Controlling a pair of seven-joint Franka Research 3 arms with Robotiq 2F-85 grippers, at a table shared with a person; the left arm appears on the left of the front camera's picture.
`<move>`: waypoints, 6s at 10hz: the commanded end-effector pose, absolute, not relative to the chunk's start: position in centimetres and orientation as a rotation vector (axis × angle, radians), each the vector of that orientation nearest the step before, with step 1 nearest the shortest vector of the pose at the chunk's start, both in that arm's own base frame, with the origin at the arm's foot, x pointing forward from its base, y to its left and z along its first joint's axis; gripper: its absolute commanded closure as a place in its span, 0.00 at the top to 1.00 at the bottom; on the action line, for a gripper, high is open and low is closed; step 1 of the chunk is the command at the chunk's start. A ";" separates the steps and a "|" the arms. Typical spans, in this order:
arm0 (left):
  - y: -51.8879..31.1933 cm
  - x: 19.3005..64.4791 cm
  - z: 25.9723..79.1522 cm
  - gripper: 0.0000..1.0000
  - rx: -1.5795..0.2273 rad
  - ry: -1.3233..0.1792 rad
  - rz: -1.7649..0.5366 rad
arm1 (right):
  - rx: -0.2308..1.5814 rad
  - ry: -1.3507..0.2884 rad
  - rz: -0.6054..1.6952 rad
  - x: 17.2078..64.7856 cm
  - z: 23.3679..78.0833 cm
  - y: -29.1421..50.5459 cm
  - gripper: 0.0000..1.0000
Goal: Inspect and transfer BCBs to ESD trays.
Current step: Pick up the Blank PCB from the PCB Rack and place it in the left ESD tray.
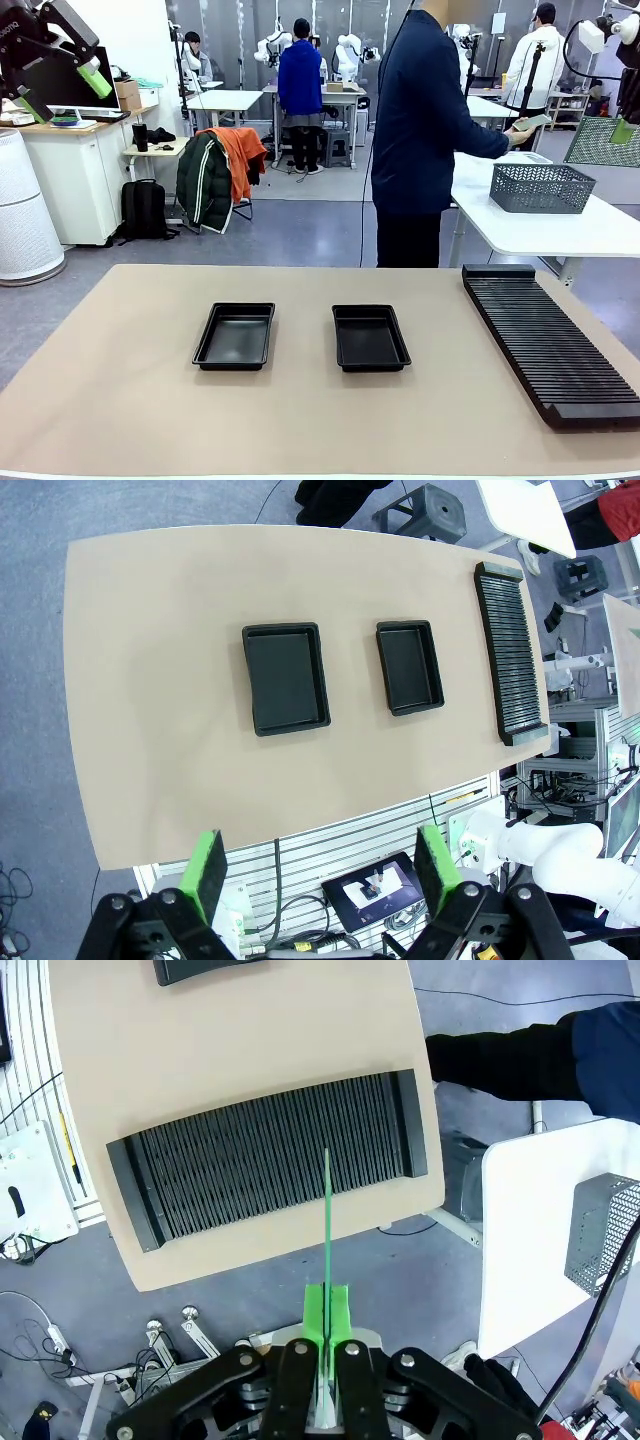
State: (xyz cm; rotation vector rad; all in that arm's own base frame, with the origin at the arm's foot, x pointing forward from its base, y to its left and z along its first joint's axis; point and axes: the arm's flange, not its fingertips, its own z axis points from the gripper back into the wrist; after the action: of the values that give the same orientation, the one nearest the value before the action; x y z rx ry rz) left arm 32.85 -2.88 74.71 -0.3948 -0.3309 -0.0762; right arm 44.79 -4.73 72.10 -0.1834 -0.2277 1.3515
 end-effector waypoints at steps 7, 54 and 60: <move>-2.9 32.9 74.6 1.00 -0.390 -0.332 -0.074 | 0.209 -0.336 0.762 45.0 66.9 4.3 0.02; -2.9 32.9 74.6 1.00 -0.390 -0.332 -0.074 | 0.498 -0.189 -0.027 47.2 32.2 49.6 0.45; -2.9 32.9 74.6 1.00 -0.390 -0.332 -0.074 | 0.236 -0.242 -0.009 44.6 38.4 49.8 0.85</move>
State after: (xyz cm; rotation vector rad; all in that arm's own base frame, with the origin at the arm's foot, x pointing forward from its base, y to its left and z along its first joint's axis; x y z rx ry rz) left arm 32.84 -2.92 74.72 -0.3949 -0.3310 -0.0774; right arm 45.54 49.08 36.94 0.2867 -0.2493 0.0050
